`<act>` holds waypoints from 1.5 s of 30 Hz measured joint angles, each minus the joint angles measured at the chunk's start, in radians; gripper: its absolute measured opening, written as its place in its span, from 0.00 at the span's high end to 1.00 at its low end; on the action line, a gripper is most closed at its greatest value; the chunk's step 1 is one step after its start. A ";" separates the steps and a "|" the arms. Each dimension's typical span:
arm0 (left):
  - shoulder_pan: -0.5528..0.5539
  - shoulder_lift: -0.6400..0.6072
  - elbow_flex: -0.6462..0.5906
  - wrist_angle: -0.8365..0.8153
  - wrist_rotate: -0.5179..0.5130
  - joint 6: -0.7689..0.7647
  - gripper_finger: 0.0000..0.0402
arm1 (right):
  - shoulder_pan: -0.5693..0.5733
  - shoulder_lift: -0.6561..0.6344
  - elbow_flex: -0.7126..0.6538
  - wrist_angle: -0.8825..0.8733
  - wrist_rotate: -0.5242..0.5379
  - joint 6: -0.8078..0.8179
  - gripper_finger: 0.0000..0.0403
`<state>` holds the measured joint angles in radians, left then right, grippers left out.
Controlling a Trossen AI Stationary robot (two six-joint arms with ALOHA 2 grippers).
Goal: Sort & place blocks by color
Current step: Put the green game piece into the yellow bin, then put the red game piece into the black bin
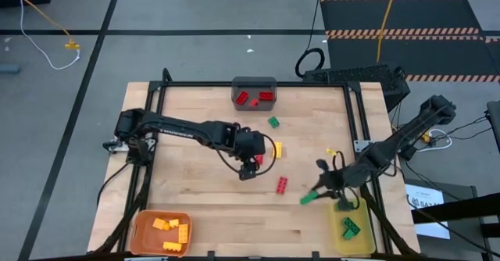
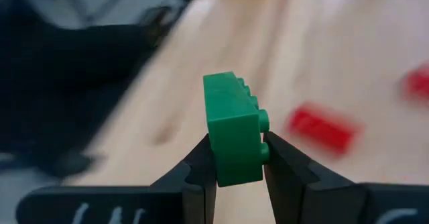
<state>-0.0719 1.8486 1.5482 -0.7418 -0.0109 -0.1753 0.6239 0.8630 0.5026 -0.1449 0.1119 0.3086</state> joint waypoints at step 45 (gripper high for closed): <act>-0.115 0.087 0.000 0.303 -0.346 -0.078 0.39 | 0.093 -0.071 -0.005 -0.278 -0.686 1.084 0.52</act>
<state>-0.1871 1.9360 1.5482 -0.4384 -0.3571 -0.2530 0.7169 0.7917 0.4980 -0.4225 -0.5743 1.3928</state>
